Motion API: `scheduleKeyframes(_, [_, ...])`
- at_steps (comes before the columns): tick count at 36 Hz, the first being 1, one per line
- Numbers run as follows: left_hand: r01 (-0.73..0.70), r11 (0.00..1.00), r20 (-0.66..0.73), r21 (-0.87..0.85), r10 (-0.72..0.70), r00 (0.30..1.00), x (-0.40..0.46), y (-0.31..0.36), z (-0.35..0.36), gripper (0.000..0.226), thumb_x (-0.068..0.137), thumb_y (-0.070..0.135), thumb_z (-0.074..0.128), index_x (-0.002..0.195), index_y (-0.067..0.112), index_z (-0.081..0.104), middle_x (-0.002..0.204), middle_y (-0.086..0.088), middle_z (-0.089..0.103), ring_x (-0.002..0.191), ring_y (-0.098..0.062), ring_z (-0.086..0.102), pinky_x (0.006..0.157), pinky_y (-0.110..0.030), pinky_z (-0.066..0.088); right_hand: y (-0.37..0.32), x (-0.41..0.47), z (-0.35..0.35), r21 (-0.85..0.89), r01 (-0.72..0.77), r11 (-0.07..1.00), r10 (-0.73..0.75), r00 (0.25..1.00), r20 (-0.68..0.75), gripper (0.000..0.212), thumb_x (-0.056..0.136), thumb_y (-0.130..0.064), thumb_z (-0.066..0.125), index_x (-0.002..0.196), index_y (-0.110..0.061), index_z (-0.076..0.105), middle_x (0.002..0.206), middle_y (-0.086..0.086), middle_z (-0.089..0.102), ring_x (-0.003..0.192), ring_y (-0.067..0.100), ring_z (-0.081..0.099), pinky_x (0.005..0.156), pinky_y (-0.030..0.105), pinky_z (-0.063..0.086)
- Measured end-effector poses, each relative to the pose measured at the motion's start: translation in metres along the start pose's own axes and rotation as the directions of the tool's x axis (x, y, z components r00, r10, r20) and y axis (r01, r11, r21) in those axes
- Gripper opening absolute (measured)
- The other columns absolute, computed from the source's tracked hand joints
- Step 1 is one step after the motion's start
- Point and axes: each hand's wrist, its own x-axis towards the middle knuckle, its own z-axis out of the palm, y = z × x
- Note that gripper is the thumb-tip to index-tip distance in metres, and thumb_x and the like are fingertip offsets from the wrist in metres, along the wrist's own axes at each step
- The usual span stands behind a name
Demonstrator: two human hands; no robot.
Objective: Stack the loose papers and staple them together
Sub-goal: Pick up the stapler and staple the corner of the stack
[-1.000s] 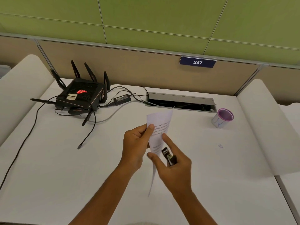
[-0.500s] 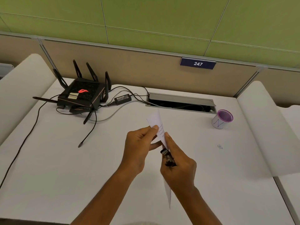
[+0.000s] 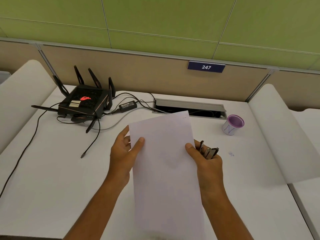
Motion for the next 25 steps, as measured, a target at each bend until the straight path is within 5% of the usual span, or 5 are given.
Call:
scheduleKeyframes(4, [-0.019,0.998,0.008,-0.059,0.02,1.0,-0.004,0.002,-0.004,0.069,0.094,0.022,0.08,0.155,0.035,0.05,0.129,0.008,0.077,0.11,-0.011,0.077,0.092,-0.037,0.065,-0.002,-0.001,-0.001,0.04,-0.036,0.999,0.035,0.999,0.028,0.014,0.09,-0.015,0.078,0.102,-0.018,0.082,0.097,0.008,0.083,0.089,0.027,0.08,0.08,0.039,0.063])
scheduleKeyframes(10, [-0.071,0.994,-0.009,-0.079,0.071,0.997,-0.005,0.004,-0.005,0.072,0.093,0.02,0.081,0.156,0.034,0.049,0.132,0.007,0.076,0.109,-0.009,0.078,0.08,-0.024,0.066,-0.002,-0.001,-0.002,0.065,-0.068,0.996,0.066,0.997,0.036,0.012,0.089,-0.014,0.078,0.1,-0.018,0.082,0.097,0.007,0.083,0.088,0.027,0.08,0.079,0.039,0.063])
scheduleKeyframes(13, [-0.093,0.996,-0.032,0.002,0.093,0.995,-0.006,0.003,-0.002,0.076,0.092,0.026,0.082,0.157,0.038,0.045,0.145,0.004,0.068,0.122,-0.016,0.071,0.095,-0.035,0.063,-0.002,-0.001,-0.003,0.046,-0.057,0.997,0.056,0.998,0.029,0.013,0.09,-0.016,0.079,0.103,-0.019,0.081,0.098,0.007,0.083,0.088,0.027,0.08,0.078,0.039,0.063])
scheduleKeyframes(19, [-0.417,0.824,0.054,0.383,0.431,0.901,-0.008,0.006,0.013,0.093,0.092,0.041,0.082,0.166,0.034,0.026,0.17,0.01,0.028,0.154,-0.009,0.029,0.122,-0.042,0.036,0.0,-0.004,-0.002,0.004,-0.037,0.999,0.036,0.998,0.049,0.015,0.089,-0.015,0.079,0.104,-0.016,0.082,0.097,0.009,0.082,0.089,0.03,0.08,0.073,0.037,0.065])
scheduleKeyframes(25, [-0.541,0.75,0.304,0.381,0.45,0.839,-0.006,0.04,0.041,0.077,0.095,0.043,0.073,0.162,0.032,0.038,0.137,0.028,0.061,0.133,0.02,0.044,0.134,-0.061,-0.007,0.002,-0.009,-0.001,-0.045,-0.028,0.999,0.031,0.997,0.069,0.016,0.09,-0.015,0.079,0.105,-0.016,0.082,0.095,0.009,0.082,0.086,0.03,0.08,0.072,0.038,0.067])
